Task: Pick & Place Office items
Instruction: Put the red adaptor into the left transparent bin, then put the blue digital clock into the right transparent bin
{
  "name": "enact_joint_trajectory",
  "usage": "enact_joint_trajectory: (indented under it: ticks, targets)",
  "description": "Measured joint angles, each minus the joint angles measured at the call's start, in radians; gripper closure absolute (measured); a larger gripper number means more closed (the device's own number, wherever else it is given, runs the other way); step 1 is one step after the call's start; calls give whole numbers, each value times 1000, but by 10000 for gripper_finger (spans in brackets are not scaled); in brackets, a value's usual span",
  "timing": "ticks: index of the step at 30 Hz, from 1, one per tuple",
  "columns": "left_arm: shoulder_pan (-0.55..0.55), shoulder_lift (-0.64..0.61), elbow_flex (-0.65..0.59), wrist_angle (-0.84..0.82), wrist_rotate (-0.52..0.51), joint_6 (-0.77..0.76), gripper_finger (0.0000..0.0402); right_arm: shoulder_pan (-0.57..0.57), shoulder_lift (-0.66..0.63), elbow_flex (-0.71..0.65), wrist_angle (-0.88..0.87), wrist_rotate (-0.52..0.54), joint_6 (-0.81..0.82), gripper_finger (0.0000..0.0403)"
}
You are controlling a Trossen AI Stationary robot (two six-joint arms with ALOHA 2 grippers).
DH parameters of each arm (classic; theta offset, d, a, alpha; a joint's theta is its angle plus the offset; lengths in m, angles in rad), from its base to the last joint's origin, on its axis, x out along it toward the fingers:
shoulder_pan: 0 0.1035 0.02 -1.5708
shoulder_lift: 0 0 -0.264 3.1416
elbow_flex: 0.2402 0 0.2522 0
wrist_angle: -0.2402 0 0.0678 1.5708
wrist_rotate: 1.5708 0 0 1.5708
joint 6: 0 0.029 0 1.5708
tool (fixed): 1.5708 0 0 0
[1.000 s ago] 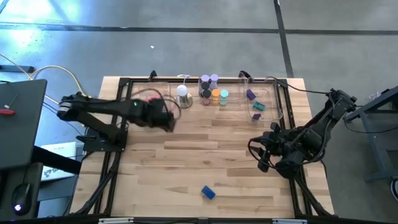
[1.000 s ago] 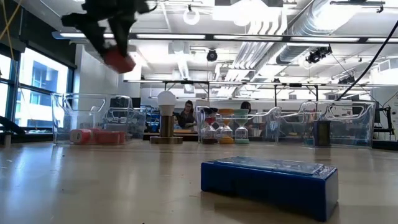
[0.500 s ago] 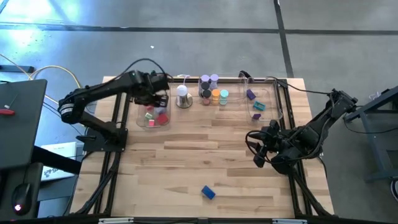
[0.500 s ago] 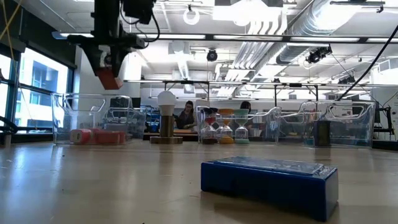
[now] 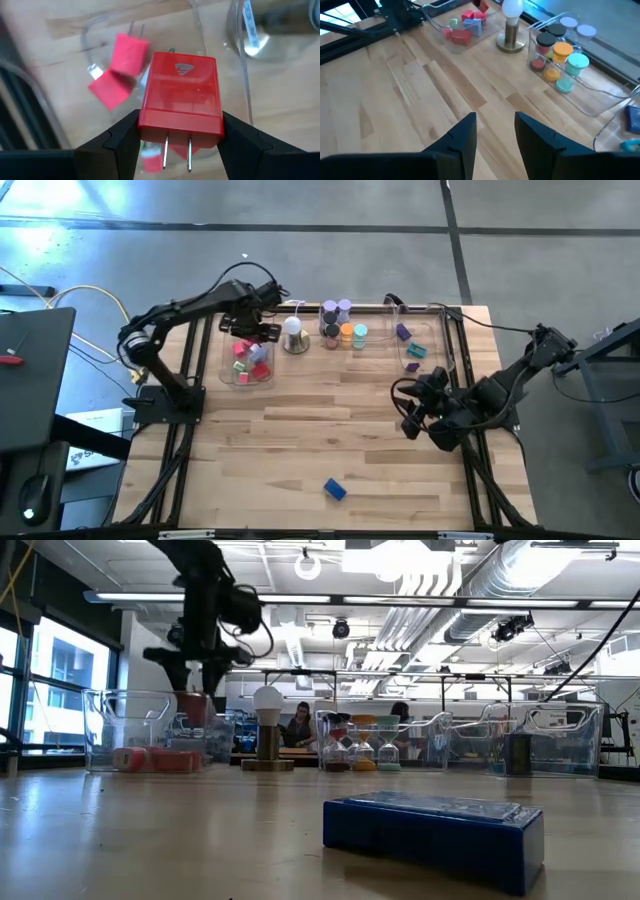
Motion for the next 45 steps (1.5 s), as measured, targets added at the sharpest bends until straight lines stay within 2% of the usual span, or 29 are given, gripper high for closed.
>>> enact_joint_trajectory:
  ticks: [12,20,25,30,34,37,41,45]
  targets:
    - [66,151,-1,66,30,75,197,-23,0,0,-3,-35,0,282]
    - [65,165,-1,89,36,63,144,-23,0,0,-23,-25,1,282]
    - [65,165,-1,86,47,115,137,-23,0,0,-29,-10,1,282]
    - [65,161,-1,71,49,104,135,-23,0,0,-32,-9,1,282]
    - [65,136,-1,24,50,115,134,-23,0,0,-34,-9,0,282]
    - [60,86,2,-33,107,106,134,-23,0,0,-40,-9,0,282]
    - [31,-19,5,-45,211,89,133,-23,0,0,-44,-8,0,282]
    - [-30,-127,5,-45,229,89,133,-23,0,0,-44,-8,-1,282]
